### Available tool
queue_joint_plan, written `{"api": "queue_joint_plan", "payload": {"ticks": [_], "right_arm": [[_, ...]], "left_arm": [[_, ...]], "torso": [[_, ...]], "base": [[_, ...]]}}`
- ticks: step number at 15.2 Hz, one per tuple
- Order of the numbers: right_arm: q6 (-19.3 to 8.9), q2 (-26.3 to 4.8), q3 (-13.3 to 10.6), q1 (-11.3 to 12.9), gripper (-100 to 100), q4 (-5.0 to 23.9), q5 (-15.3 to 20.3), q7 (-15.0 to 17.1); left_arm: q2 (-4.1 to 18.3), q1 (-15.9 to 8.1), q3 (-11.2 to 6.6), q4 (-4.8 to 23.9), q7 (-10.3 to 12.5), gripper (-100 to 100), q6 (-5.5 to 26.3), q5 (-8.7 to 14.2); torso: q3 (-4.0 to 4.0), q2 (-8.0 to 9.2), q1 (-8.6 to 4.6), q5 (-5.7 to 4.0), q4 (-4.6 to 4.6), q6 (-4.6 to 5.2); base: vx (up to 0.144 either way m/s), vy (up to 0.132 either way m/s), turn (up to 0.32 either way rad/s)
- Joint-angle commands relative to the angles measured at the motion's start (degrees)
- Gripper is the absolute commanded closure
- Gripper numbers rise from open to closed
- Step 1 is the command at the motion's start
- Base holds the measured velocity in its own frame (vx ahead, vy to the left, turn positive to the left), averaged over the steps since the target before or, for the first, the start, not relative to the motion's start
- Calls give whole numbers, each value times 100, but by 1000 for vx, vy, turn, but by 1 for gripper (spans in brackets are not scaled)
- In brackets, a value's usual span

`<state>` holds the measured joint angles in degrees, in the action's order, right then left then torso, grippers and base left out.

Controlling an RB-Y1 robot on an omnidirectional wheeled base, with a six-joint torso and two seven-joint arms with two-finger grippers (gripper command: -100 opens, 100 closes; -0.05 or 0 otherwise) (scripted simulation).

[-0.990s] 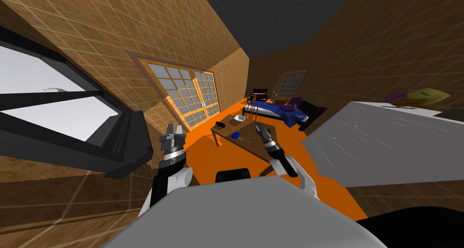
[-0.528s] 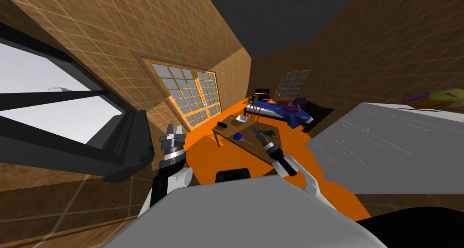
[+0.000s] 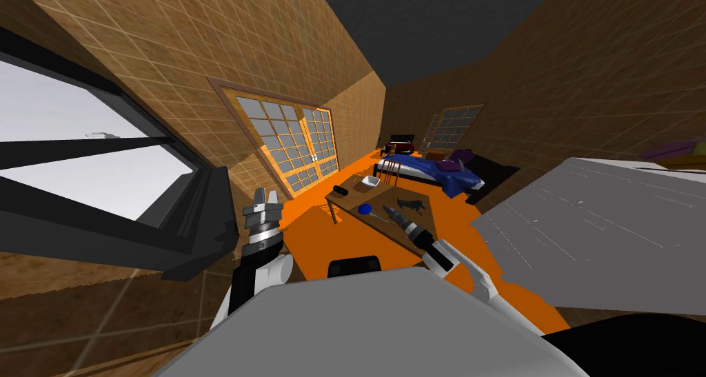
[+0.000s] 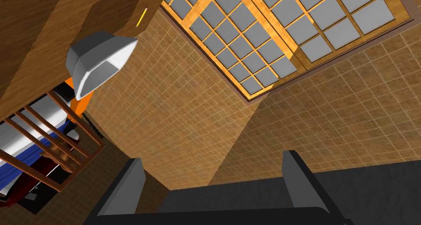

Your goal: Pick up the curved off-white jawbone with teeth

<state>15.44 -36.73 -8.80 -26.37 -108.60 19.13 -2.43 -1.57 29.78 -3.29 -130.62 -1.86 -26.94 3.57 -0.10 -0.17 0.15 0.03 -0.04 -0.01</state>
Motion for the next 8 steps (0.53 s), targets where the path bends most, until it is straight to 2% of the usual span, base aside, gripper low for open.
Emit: {"api": "queue_joint_plan", "payload": {"ticks": [1, 2, 3, 4, 5, 6, 7, 8], "right_arm": [[-155, -286, -162, -45, -100, 245, 177, -74], [-155, -294, -162, -45, -100, 245, 177, -74], [-255, -493, -268, -75, -100, 415, 284, -112], [-255, -493, -268, -75, -100, 415, 284, -112], [-357, -681, -375, -108, -100, 586, 388, -149], [-357, -691, -375, -108, -100, 586, 388, -149], [-458, -873, -483, -142, -100, 760, 488, -184], [-458, -888, -483, -142, -100, 760, 488, -184]], "left_arm": [[0, 0, 0, 0, 0, 0, 0, 0], [0, 0, 0, 0, 0, 0, 0, 0], [0, 0, 0, 0, 0, 0, 0, 0], [0, 0, 0, 0, 0, 0, 0, 0], [0, 0, 0, 0, 0, 0, 0, 0], [0, 0, 0, 0, 0, 0, 0, 0], [0, 0, 0, 0, 0, 0, 0, 0], [0, 0, 0, 0, 0, 0, 0, 0]], "torso": [[0, 0, 0, 0, 0, 0], [-1, -2, 0, 0, -1, -1], [0, 0, -1, 0, 0, 1], [0, 1, -1, 0, 0, 1], [1, 2, -2, 0, 0, 1], [1, 3, -2, -1, 0, 1], [2, 4, -3, 0, 1, 1], [3, 6, -3, 0, 1, 1]], "base": [[44, 38, 49], [41, 31, 44], [43, 30, 51], [37, 28, 43], [35, 30, 54], [30, 30, 43], [27, 29, 58], [26, 24, 50]]}}
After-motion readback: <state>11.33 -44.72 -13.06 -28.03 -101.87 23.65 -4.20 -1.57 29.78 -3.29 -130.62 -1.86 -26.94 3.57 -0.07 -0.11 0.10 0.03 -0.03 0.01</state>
